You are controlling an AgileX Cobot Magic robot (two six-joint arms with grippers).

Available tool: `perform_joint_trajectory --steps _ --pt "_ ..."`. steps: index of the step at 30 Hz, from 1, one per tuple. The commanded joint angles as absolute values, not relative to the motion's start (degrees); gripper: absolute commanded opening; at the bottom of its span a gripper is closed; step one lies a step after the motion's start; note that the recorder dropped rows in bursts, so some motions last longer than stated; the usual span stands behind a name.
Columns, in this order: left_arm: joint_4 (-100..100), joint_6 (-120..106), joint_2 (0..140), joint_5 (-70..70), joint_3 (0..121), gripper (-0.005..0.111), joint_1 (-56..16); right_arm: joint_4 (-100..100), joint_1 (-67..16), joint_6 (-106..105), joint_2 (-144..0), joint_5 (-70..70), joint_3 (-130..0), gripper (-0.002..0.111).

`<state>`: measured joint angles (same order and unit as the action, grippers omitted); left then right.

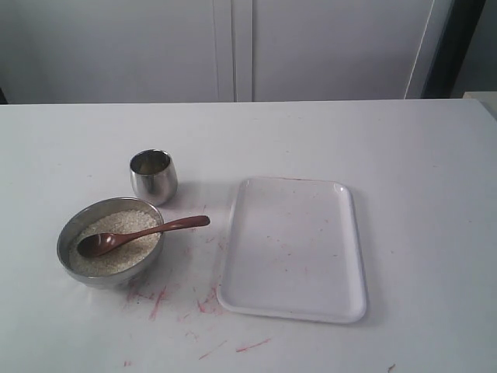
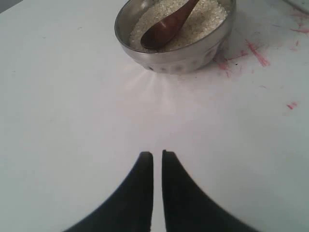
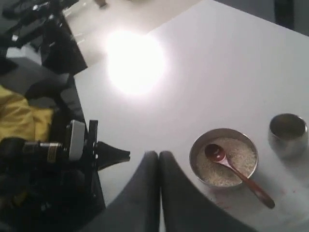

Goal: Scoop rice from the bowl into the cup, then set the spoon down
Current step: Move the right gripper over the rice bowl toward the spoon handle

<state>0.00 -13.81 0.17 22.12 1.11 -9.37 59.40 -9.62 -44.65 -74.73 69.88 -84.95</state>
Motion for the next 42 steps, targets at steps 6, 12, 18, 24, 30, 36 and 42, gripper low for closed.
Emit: perform_joint_trajectory --steps 6,12,18,24,30,36,42 --pt "0.0 -13.5 0.0 24.0 0.6 0.014 -9.5 43.8 -24.3 -59.3 -77.9 65.5 -85.2 0.000" --pt "0.0 -13.5 0.0 24.0 0.6 0.014 -9.5 33.7 -32.5 -60.0 -81.2 59.2 -85.2 0.000" --pt "0.0 -13.5 0.0 24.0 0.6 0.014 -9.5 25.2 -37.1 -61.8 -87.5 57.0 -85.2 0.000" --pt "0.0 -13.5 0.0 24.0 0.6 0.014 -9.5 23.3 -38.3 -61.8 -93.6 51.8 -85.2 0.000" --pt "0.0 -13.5 0.0 24.0 0.6 0.014 -9.5 23.2 -38.3 -61.8 -99.1 46.4 -85.2 0.000" --pt "0.0 -13.5 0.0 24.0 0.6 0.014 -9.5 22.4 -38.3 -61.8 -103.9 43.4 -85.2 0.000" --pt "0.0 -13.5 0.0 24.0 0.6 0.014 -9.5 20.6 -38.3 -61.8 -107.6 39.9 -85.2 0.000"
